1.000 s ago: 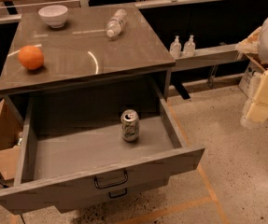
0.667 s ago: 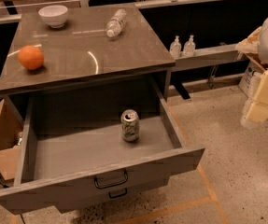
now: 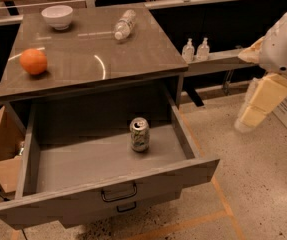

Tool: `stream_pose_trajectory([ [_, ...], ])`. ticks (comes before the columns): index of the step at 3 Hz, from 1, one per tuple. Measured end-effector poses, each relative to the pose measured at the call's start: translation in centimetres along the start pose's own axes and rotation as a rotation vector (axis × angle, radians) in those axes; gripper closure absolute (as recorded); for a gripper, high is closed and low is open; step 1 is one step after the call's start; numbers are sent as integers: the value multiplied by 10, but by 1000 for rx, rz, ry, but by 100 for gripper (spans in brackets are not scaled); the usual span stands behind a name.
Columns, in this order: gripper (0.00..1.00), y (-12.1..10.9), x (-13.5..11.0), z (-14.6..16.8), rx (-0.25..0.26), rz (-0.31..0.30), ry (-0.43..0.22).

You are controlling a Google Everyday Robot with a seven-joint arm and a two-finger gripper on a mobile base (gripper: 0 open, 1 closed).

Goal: Pick 7up can from top drawer and place on counter

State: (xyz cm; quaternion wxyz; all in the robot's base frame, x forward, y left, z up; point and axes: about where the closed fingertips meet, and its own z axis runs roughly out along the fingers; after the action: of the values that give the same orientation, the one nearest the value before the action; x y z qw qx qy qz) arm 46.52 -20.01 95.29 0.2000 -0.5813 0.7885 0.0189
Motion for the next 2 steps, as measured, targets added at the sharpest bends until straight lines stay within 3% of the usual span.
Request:
stream_pose_trajectory([
  [2,0,-14,-33,63,-58,46,-255],
])
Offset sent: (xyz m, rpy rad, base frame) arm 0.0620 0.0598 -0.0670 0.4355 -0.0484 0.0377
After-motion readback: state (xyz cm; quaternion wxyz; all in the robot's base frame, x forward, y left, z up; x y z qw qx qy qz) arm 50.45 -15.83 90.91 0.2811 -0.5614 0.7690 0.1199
